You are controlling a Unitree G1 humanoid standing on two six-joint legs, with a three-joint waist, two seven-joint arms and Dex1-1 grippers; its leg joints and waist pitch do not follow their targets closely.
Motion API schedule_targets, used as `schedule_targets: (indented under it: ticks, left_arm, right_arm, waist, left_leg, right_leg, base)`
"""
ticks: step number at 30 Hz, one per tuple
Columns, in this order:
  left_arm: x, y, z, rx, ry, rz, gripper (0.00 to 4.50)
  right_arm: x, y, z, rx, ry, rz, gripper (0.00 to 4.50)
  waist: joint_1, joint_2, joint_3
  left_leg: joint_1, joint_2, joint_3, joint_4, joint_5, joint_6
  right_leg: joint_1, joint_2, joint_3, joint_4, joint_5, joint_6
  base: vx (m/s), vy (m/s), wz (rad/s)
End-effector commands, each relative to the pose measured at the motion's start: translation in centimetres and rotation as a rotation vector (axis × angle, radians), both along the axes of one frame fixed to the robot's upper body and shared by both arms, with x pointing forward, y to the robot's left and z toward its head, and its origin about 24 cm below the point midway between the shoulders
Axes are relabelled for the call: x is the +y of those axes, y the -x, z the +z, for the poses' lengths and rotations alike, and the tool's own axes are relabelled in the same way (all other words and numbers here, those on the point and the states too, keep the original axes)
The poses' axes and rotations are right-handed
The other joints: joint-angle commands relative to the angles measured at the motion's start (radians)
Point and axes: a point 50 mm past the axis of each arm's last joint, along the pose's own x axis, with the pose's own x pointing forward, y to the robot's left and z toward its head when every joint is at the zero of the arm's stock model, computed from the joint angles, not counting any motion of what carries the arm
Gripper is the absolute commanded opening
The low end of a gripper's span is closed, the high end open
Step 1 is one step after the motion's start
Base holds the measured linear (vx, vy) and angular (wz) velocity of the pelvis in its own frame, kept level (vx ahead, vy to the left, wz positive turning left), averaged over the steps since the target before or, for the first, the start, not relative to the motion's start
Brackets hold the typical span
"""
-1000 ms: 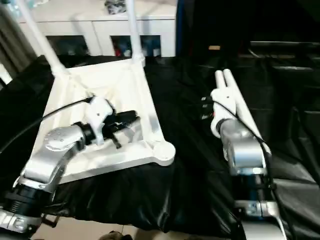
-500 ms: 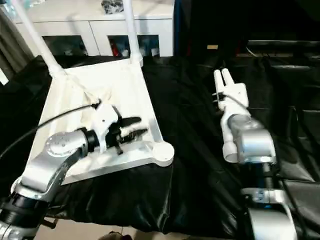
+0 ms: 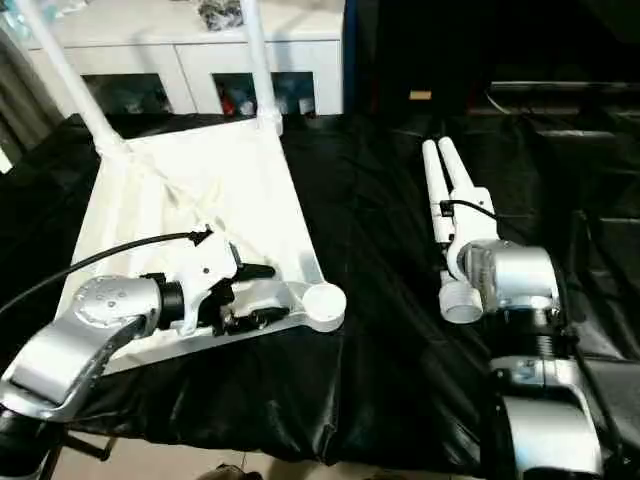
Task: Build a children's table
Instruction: Pick table leg
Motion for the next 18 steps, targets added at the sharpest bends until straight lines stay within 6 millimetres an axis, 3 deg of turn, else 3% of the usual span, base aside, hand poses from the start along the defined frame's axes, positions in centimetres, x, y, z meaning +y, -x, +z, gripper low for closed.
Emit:
schedule_targets:
  ticks: [1,5,10,11,15,16,17,18]
  left_arm:
    - [0.0,0.2,0.3,0.013,-0.032,-0.035,3.31]
    - [-0.1,0.2,0.7,0.031,-0.06,-0.07,3.31]
    - [-0.1,-0.4,1.0,0.013,-0.074,-0.056,3.31]
    - [0.0,-0.8,1.0,0.004,-0.076,-0.042,3.31]
    - [0.1,-1.4,1.2,-0.013,-0.077,-0.015,3.31]
    - [0.2,-1.6,1.2,-0.014,-0.075,-0.008,3.31]
    - [0.3,-1.9,1.3,-0.016,-0.063,0.004,3.31]
    - [0.4,-2.4,1.6,-0.023,-0.021,0.038,3.31]
  right_arm:
    - [-0.2,0.1,-0.6,0.055,-0.027,-0.004,2.47]
    - [-0.3,0.0,-1.1,0.097,-0.063,0.006,2.07]
    - [-0.7,0.0,-1.6,0.118,-0.069,0.0,1.9]
    - [-0.8,-0.1,-1.7,0.119,-0.075,-0.011,1.87]
    - [-1.0,-0.2,-1.8,0.112,-0.093,-0.03,1.84]
    - [-0.9,-0.3,-1.8,0.106,-0.103,-0.035,1.84]
    - [-0.8,-0.5,-1.6,0.092,-0.121,-0.044,1.84]
    - [-0.8,-0.6,-1.4,0.066,-0.154,-0.055,1.84]
  waist:
    - [0.004,-0.019,-0.071]
    - [0.001,-0.018,-0.068]
    - [0.0,-0.017,-0.065]
    - [-0.002,-0.011,-0.065]
    - [-0.005,-0.011,-0.067]
    - [-0.005,-0.004,-0.067]
    - [-0.007,-0.007,-0.067]
    - [-0.008,0.0,-0.068]
  left_leg:
    - [0.016,0.008,-0.001,-0.055,-0.156,0.006]
    - [0.017,0.006,-0.001,-0.055,-0.193,-0.007]
    - [0.018,0.005,-0.002,-0.054,-0.227,-0.014]
    - [0.019,0.004,-0.003,-0.054,-0.234,-0.017]
    - [0.019,0.003,-0.004,-0.054,-0.25,-0.019]
    - [0.019,0.002,-0.004,-0.053,-0.251,-0.02]
    - [0.019,0.002,-0.004,-0.053,-0.25,-0.019]
    - [0.02,0.0,-0.004,-0.052,-0.257,-0.022]
  right_leg:
    - [0.052,-0.039,0.039,-0.072,-0.194,-0.2]
    - [0.05,-0.039,0.039,-0.076,-0.245,-0.191]
    - [0.049,-0.04,0.037,-0.081,-0.286,-0.185]
    - [0.049,-0.039,0.036,-0.082,-0.291,-0.181]
    - [0.049,-0.037,0.034,-0.084,-0.3,-0.177]
    - [0.049,-0.038,0.034,-0.083,-0.3,-0.177]
    - [0.049,-0.037,0.034,-0.084,-0.296,-0.177]
    - [0.049,-0.036,0.032,-0.085,-0.287,-0.178]
  base:
    - [0.0,0.0,0.0]
    - [0.0,0.0,0.0]
    - [0.0,0.0,0.0]
    - [0.0,0.0,0.0]
    - [0.0,0.0,0.0]
    - [0.0,0.0,0.0]
    - [0.0,0.0,0.0]
    - [0.0,0.0,0.0]
